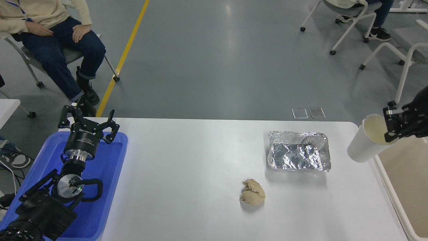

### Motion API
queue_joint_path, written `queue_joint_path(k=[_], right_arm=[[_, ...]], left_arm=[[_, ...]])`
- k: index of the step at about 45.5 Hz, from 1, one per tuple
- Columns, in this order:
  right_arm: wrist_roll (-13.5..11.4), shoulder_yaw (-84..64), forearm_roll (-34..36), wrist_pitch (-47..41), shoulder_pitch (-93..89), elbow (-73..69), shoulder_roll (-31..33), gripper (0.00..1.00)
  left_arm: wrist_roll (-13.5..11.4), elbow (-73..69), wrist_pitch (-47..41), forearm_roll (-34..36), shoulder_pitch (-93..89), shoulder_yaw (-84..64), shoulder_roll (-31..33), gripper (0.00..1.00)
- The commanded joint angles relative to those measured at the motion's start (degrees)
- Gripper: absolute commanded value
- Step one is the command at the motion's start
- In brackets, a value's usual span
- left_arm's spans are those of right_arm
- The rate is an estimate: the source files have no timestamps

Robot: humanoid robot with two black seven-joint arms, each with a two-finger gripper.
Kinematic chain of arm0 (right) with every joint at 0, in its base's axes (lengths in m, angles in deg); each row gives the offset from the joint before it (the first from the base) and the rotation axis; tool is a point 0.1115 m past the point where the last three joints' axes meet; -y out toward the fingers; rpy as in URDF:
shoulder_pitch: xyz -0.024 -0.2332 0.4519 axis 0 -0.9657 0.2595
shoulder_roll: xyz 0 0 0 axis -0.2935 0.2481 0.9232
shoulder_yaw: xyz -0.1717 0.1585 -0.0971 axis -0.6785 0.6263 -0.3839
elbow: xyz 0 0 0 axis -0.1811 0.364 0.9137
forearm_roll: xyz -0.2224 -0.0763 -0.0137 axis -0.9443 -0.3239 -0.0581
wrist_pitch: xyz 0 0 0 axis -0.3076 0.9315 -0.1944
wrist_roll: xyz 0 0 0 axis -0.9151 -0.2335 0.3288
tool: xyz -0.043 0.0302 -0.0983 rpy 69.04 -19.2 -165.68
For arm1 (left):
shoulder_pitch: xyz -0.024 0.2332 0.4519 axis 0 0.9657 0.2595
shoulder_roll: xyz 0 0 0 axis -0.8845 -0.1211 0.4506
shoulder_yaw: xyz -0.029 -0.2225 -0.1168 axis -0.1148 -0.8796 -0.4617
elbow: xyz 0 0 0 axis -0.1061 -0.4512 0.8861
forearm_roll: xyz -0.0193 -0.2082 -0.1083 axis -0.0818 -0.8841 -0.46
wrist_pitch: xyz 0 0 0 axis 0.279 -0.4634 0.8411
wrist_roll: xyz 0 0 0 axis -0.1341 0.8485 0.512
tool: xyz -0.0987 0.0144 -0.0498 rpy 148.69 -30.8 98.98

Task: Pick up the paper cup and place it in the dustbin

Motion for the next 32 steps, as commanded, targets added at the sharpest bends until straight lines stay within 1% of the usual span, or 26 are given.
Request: queue_joint_path(k=[1, 14, 22, 32], right_arm=[[-0.03, -2.39, -0.03, -0.08, 5.49, -2.35, -0.22, 0.0], [-0.03, -3.36, -0.11, -0.08, 8.66, -2.35, 0.49, 0.0], [-0.03, -7.83, -0.2, -0.08, 7.08, 0.19, 1.89, 0.0], [-0.03, -13.46, -0.2, -0.08, -0.92, 7.31, 9.18, 0.0]], left_arm=[[0.0, 0.0, -0.01, 0.0, 0.0, 0.0, 0.0, 1.0], [0.0, 0.0, -0.01, 0.0, 0.0, 0.0, 0.0, 1.0], [0.0, 0.0, -0.01, 0.0, 0.0, 0.0, 0.0, 1.0], [0.0, 0.0, -0.01, 0.0, 0.0, 0.0, 0.0, 1.0]])
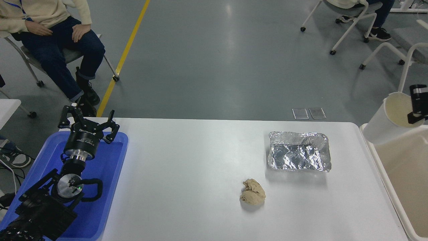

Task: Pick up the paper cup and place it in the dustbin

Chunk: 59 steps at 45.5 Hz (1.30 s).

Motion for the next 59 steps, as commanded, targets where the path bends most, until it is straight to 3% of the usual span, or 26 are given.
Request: queue_joint_path(k=[1, 11, 31, 49, 59], right_arm=[[0.0, -5.38, -0.07, 0.0, -6.93, 6.58, 6.33, 0.0], [0.0, -3.02, 1.25, 6.32, -22.92, 17.04, 11.52, 0.0], [0.0, 12.89, 12.41, 39.81, -54.13, 23.81, 14.42, 0.0], [-0.08, 31.6, 12.5, 41.31, -81.81, 46.65, 12.84, 0.0], [0.0, 44.09, 12.24, 41.22, -95.7, 59.4, 8.54, 0.0]], left_arm=[[0.0, -0.01, 0.0, 0.0, 0.0, 0.0, 0.01, 1.0], [0.0, -0.01, 0.0, 0.0, 0.0, 0.0, 0.01, 1.0], [0.0, -0.01, -0.09, 0.0, 0.0, 0.0, 0.01, 1.0], [0.0, -0.01, -0.09, 0.0, 0.0, 0.0, 0.01, 1.0], [0.0, -0.01, -0.09, 0.0, 0.0, 0.0, 0.01, 1.0]])
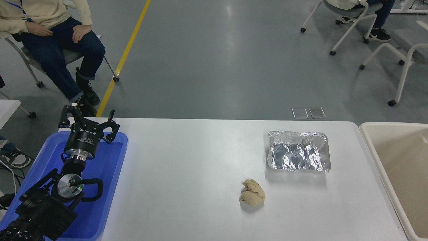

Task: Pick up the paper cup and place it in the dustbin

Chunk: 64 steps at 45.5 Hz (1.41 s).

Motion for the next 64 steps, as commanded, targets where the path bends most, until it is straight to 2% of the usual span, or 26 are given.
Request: queue_joint_path(k=[1, 15, 18, 22, 25, 35, 43, 44, 46, 48, 51, 52, 57, 64], right_arm=[[0.07, 13.42, -0.04, 0.89, -16.57, 14.8, -3.73, 0.0], [-0.37, 15.97, -0.48, 0.89, -21.76, 21.58, -9.01, 0.0], [-2.21, 15.97, -0.22, 0.89, -22.2, 22.72, -10.06, 0.0], [-6.51, 16.15, 0.31, 0.89, -22.29, 23.78, -11.3, 0.0], [-8.19, 16.93, 0.31, 0.89, -22.29, 23.95, -11.56, 0.0], [-9.78, 19.75, -0.05, 1.07, -22.29, 24.39, -12.35, 0.0], [-9.86, 20.1, 0.31, 1.07, -22.29, 24.48, -12.44, 0.0], [-9.86, 20.36, 0.31, 1.24, -22.2, 24.57, -12.44, 0.08], [-9.86, 20.8, 0.31, 1.68, -22.2, 24.74, -12.35, 0.38], [-9.78, 21.42, 0.22, 2.91, -22.2, 24.92, -12.09, 0.62], [-9.78, 22.56, 0.31, 5.81, -22.2, 25.01, -12.35, 0.9], [-9.78, 22.91, 0.31, 6.77, -22.29, 25.01, -12.44, 0.95], [-9.78, 24.23, 0.31, 8.8, -22.55, 24.75, -12.53, 0.99], [-9.78, 25.29, 0.22, 8.89, -22.55, 24.57, -12.62, 1.0]], left_arm=[[0.0, 0.0, 0.01, 0.0, 0.0, 0.0, 0.0, 1.0], [0.0, 0.0, 0.01, 0.0, 0.0, 0.0, 0.0, 1.0], [0.0, 0.0, 0.01, 0.0, 0.0, 0.0, 0.0, 1.0], [0.0, 0.0, 0.01, 0.0, 0.0, 0.0, 0.0, 1.0], [0.0, 0.0, 0.01, 0.0, 0.0, 0.0, 0.0, 1.0], [0.0, 0.0, 0.01, 0.0, 0.0, 0.0, 0.0, 1.0], [0.0, 0.0, 0.01, 0.0, 0.0, 0.0, 0.0, 1.0], [0.0, 0.0, 0.01, 0.0, 0.0, 0.0, 0.0, 1.0], [0.0, 0.09, 0.01, 0.0, 0.0, 0.0, 0.0, 1.0], [0.0, 0.0, 0.01, 0.0, 0.0, 0.0, 0.0, 1.0], [0.0, 0.0, 0.01, 0.0, 0.0, 0.0, 0.0, 1.0], [0.0, 0.0, 0.01, 0.0, 0.0, 0.0, 0.0, 1.0], [0.0, 0.0, 0.01, 0.0, 0.0, 0.0, 0.0, 1.0], [0.0, 0.0, 0.01, 0.0, 0.0, 0.0, 0.0, 1.0]])
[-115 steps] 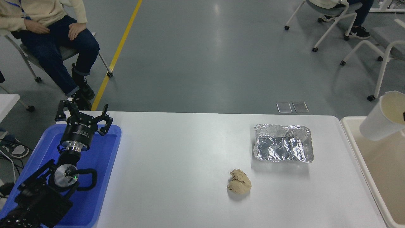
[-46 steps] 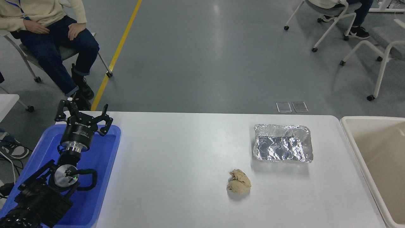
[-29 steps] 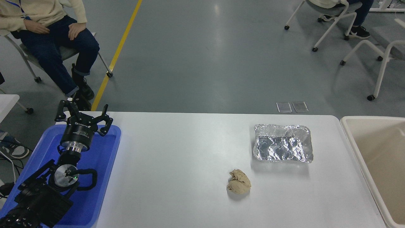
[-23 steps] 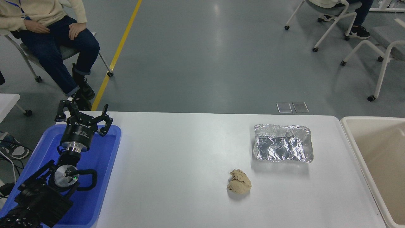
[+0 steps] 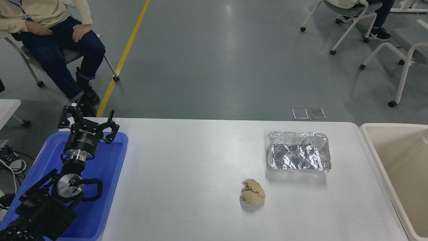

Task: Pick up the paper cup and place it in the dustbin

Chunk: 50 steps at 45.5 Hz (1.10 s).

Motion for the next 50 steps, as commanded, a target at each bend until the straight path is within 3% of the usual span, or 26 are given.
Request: queue_joint_path(k=[1, 16, 34, 39, 50], right_arm=[[-0.14, 2.1, -0.03, 2.24, -0.1, -0.16, -0.22, 1.0], [0.12, 1.75, -3.8, 2.07, 4.91, -9.99, 1.88, 1.0], [0.03, 0.08, -18.56, -0.74, 21.86, -44.69, 14.89, 1.0], [0.03, -5.71, -21.21, -2.15, 29.15, -51.21, 15.6, 1.0], [-0.05, -24.7, -20.69, -21.38, 54.2, -58.43, 10.77, 1.0]], left_arm=[[0.0, 0.0, 0.0, 0.0, 0.0, 0.0, 0.0, 1.0], [0.0, 0.0, 0.09, 0.0, 0.0, 0.0, 0.0, 1.0], [0.0, 0.0, 0.09, 0.0, 0.0, 0.0, 0.0, 1.0], [0.0, 0.0, 0.09, 0.0, 0.0, -0.09, 0.0, 1.0], [0.0, 0.0, 0.0, 0.0, 0.0, 0.0, 0.0, 1.0]])
